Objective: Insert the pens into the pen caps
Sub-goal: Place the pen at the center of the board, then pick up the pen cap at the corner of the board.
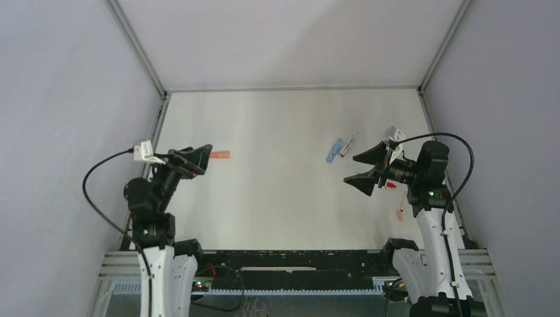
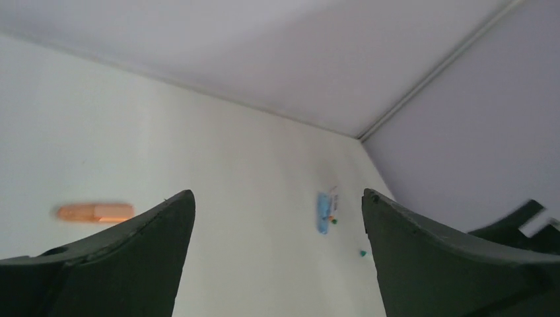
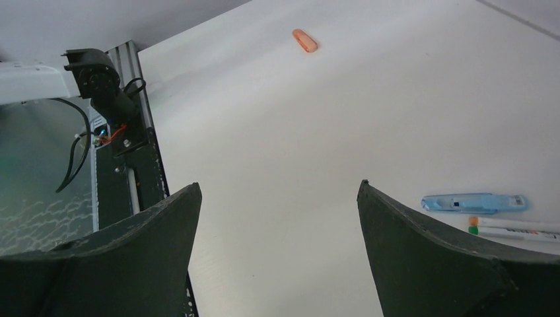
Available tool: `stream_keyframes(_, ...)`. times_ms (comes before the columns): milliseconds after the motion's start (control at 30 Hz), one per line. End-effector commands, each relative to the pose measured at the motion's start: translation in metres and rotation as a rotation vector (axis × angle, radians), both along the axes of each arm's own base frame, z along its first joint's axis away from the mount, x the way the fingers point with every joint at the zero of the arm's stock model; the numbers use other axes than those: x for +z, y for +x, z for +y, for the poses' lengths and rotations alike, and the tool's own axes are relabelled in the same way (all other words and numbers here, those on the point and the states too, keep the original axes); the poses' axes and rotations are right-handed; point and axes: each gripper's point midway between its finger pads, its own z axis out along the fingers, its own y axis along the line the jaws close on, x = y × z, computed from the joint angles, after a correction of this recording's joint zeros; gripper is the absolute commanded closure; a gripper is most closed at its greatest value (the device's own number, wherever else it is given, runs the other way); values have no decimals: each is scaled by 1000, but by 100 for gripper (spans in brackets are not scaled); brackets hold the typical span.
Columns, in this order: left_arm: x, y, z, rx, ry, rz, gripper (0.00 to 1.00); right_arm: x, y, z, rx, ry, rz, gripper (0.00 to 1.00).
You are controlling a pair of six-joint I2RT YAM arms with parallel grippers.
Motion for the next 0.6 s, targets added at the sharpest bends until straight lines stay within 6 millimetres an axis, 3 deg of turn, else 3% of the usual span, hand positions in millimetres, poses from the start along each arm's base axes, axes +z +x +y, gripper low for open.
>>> stream_keyframes(0, 21, -31, -15, -66, 5, -60, 0, 17, -4, 1, 20, -14, -82, 6)
stream_keyframes(200, 13, -38, -43, -259, -110, 7, 0, 17, -4, -4, -12, -71, -144, 5)
stream_keyframes(300, 4, -36, -50, -312, -107, 66, 5, 12, -3, -6, -16, -90, -152, 4)
stream_keyframes(433, -14, -39, -57, -282, 69, 120, 5, 0, -1, -5, 21, -90, -119, 3)
stream_keyframes(567, -17, -46, -67, -312, 281, 96, 5, -18, 7, -10, 11, -129, -95, 3)
